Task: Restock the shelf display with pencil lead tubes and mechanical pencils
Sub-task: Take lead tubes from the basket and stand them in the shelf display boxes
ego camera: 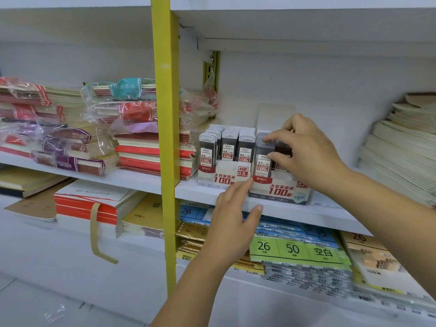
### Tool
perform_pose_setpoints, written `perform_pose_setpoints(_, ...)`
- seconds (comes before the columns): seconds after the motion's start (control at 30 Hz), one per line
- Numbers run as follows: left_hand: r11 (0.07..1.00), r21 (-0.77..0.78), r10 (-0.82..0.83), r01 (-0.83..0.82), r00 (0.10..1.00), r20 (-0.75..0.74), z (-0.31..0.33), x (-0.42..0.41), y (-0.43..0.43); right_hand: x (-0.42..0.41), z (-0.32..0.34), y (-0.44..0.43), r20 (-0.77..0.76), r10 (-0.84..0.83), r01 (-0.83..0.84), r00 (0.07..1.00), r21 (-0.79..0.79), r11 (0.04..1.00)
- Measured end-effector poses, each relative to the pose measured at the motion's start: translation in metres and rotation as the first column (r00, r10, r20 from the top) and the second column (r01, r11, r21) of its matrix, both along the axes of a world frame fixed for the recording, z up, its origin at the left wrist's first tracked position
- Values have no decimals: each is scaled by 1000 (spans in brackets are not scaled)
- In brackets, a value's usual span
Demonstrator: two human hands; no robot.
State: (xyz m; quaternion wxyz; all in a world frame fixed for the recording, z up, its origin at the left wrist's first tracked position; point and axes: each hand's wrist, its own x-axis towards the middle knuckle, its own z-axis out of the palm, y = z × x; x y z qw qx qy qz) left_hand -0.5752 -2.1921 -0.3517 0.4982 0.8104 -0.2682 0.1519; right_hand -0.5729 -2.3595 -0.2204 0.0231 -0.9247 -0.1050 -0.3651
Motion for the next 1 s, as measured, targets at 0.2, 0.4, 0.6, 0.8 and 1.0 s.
perform_pose_setpoints(0.2, 995, -11, 98, -98, 987, 124, -8, -12, 1, -46, -31, 3, 97, 187, -204, 978, 210, 956)
perform_pose_setpoints(0.4, 986, 160, 45, -44, 999, 0, -56, -39, 8, -108, -143, -11, -42, 277, -169, 960, 702, 692)
perform_pose_setpoints(0.6, 737, 581, -28, 345, 875, -483, -173, -64, 25, -141, -314, -42, -619, 148, 413, 771, 664, 623)
perform_pose_setpoints(0.8, 798, 464, 75, 386, 700, -711, -297, -83, 27, -163, -458, -46, -848, 140, 636, 511, 483, 603)
perform_pose_setpoints(1.0, 812, 481, 202, 331, 614, -763, -377, -80, 28, -153, -534, -32, -914, 220, 712, 342, 404, 575)
